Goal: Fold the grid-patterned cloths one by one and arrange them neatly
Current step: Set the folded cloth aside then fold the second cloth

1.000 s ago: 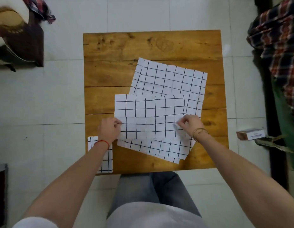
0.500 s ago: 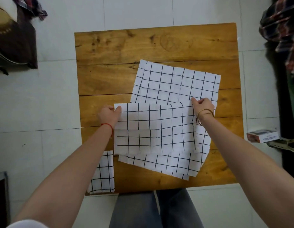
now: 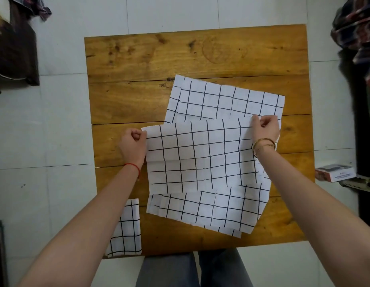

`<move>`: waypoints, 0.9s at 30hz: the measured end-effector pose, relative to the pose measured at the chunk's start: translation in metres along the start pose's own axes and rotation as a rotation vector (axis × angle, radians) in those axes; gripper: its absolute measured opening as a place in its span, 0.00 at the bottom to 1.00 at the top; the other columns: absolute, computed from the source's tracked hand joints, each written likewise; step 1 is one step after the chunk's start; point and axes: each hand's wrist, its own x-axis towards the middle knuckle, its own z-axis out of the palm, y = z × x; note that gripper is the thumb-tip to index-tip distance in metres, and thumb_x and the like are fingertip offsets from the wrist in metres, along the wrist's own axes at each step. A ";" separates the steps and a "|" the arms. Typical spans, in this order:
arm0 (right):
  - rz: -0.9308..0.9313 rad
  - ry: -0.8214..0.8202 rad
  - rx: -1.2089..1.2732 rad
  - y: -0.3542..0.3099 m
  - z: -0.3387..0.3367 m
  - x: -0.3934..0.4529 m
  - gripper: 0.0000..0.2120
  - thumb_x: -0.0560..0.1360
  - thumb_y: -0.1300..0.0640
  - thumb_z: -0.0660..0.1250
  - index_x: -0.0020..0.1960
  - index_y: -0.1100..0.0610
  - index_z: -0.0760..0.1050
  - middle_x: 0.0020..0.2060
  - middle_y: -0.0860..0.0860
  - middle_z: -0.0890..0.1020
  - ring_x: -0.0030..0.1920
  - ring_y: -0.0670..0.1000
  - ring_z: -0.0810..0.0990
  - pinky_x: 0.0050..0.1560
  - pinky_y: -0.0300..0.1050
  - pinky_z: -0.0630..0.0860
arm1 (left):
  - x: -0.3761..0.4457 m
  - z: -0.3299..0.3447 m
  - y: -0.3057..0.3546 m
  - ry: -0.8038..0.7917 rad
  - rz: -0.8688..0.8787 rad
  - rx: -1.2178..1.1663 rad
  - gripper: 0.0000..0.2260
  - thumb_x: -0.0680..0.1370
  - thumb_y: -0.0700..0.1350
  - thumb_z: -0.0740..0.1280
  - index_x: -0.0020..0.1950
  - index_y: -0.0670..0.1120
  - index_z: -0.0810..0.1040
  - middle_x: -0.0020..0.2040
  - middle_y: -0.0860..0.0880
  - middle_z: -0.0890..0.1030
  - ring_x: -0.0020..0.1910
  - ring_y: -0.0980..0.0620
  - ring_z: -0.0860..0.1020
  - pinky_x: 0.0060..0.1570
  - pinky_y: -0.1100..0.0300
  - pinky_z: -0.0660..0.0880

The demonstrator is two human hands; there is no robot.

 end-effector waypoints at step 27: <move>-0.811 -0.355 -1.117 0.039 0.010 -0.035 0.28 0.81 0.46 0.42 0.78 0.54 0.45 0.77 0.49 0.52 0.77 0.56 0.46 0.74 0.62 0.44 | -0.030 0.018 -0.026 -0.216 0.529 0.871 0.31 0.81 0.57 0.53 0.79 0.49 0.46 0.80 0.49 0.45 0.77 0.39 0.48 0.71 0.32 0.53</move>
